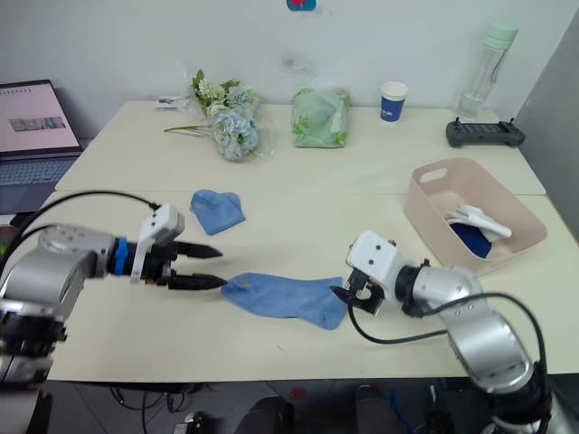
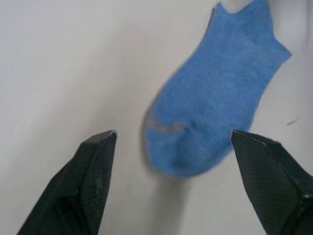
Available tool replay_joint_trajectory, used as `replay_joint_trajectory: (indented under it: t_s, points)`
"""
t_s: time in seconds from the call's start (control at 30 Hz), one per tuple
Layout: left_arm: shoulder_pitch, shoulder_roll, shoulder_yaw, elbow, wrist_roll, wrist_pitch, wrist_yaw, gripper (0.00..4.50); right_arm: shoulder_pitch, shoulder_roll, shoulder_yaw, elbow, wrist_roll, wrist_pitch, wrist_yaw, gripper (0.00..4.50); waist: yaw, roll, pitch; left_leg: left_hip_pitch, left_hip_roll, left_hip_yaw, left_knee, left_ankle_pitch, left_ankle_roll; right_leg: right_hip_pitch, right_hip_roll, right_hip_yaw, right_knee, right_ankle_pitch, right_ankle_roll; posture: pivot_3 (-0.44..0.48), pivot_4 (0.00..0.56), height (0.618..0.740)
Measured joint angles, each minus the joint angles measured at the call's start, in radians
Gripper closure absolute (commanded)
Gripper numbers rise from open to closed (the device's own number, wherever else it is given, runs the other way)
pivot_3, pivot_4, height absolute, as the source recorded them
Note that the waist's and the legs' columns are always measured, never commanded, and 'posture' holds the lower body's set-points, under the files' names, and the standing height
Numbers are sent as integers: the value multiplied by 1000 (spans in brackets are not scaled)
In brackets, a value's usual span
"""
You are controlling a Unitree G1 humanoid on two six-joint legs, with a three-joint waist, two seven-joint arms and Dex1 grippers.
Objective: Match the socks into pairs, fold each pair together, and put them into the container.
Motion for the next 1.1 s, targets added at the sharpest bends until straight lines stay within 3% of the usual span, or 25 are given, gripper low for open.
replay_joint_trajectory:
  t_s: [0.2, 0.3, 0.33, 0.43, 0.67, 0.8, 1.1]
  points:
    - [77, -91, 14, -105, -10, 76, 206, 659, 111, 64, 22, 44, -29, -16, -142, 0, 4, -2, -2, 0, -1, 0, 0, 0, 0, 1, 0, 0, -2, 0, 0, 0, 150, 740]
    - [99, -144, 36, -144, -13, 108, 299, 623, 161, 102, 12, 93, -18, -26, -171, 582, 4, 1, -5, 2, 0, 1, 0, 0, 0, 2, 0, 1, -1, 0, 0, 0, 150, 740]
    - [100, -152, 37, -152, -17, 124, 316, 623, 164, 111, 14, 99, -11, -26, -175, 923, 4, 2, -7, 4, 0, 1, -1, 0, 0, 3, 0, 1, -1, 0, 0, 0, 150, 740]
    - [114, -179, 57, -195, -49, 201, 374, 1243, 171, 110, 26, 100, 9, -27, -174, 2019, 3, 4, -11, 5, -1, 2, -1, 0, 0, 4, 0, 2, -1, 0, 0, 0, 150, 740]
    - [152, -186, 83, -230, -89, 264, 444, 3348, 177, 111, 45, 97, 49, -22, -176, 4500, 2, 5, -16, 6, 0, 3, -2, 0, 0, 4, 0, 2, -2, 0, 0, 0, 150, 740]
    - [210, -187, 103, -284, -110, 272, 472, 4468, 174, 109, 41, 93, 75, -8, -177, 4500, 2, 5, -16, 6, 0, 2, -2, 0, 0, 4, 0, 3, -2, 0, 0, 0, 150, 740]
    - [380, -169, 195, -409, -197, 304, 486, 4468, 162, 44, 26, 29, 169, 63, -125, 4500, -1, 5, -16, 6, 1, 2, -3, 0, 0, 4, 0, 2, -3, 0, 0, 0, 150, 740]
